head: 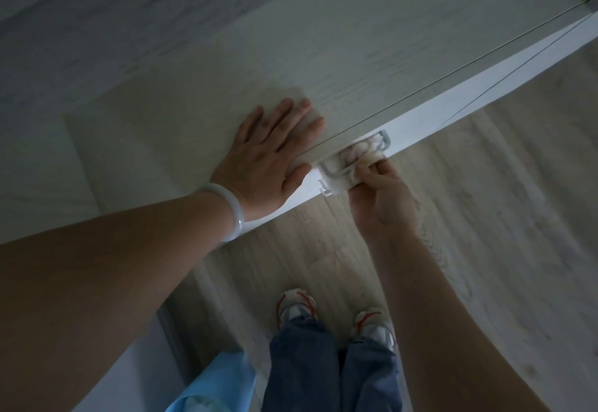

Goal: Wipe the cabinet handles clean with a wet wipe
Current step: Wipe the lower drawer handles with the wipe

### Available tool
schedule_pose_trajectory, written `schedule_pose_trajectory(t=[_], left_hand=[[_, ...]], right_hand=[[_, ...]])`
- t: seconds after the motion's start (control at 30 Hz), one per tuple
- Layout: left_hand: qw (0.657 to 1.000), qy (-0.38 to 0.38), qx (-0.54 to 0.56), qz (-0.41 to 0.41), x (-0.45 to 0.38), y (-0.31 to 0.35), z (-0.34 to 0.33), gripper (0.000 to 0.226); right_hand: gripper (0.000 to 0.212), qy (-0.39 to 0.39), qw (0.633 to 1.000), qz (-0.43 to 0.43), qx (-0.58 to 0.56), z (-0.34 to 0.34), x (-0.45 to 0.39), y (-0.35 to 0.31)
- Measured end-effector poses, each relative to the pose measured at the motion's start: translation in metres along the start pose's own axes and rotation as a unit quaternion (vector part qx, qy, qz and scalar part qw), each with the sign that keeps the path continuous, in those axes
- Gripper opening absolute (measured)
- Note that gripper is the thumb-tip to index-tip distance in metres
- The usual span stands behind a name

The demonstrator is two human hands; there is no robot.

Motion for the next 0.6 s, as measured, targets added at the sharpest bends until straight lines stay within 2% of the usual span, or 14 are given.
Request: schedule_pose_trajectory(t=[0.07, 0.13, 0.2, 0.3, 0.43, 0.6], left_hand=[[1.000, 0.002, 0.003, -0.001, 0.000, 0.000, 0.000, 0.061], [1.000, 0.000, 0.000, 0.000, 0.000, 0.000, 0.000, 0.061], [1.000, -0.003, -0.002, 0.001, 0.001, -0.001, 0.000, 0.062], [1.000, -0.001, -0.001, -0.001, 0.001, 0.000, 0.001, 0.062], [1.000, -0.005, 0.004, 0.000, 0.001, -0.001, 0.000, 0.062], [1.000, -0.002, 0.008, 0.000, 0.000, 0.000, 0.000, 0.062]], right_hand=[[0.029, -0.002, 1.000, 0.006, -0.014, 0.003, 0.000, -0.006], [0.033, -0.023, 0.999, 0.004, 0.031, -0.010, 0.010, 0.006], [0.046, -0.027, 0.997, -0.007, 0.065, -0.019, 0.021, 0.019], [0.065, 0.015, 0.998, -0.033, 0.053, -0.004, 0.012, 0.016], [0.061, 0.035, 0.999, -0.030, 0.025, 0.000, -0.003, 0.016], [0.057, -0.023, 0.997, -0.008, 0.076, -0.004, 0.002, 0.024]])
Point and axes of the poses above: each hand's wrist, its own x-axis away from the middle knuckle, its own z-axis out of the back of the hand, y = z × x, the point moved 8 cm from there along -x, towards the middle knuckle, and after that the axes turned 12 degrees about x, right-handed, at the moved point
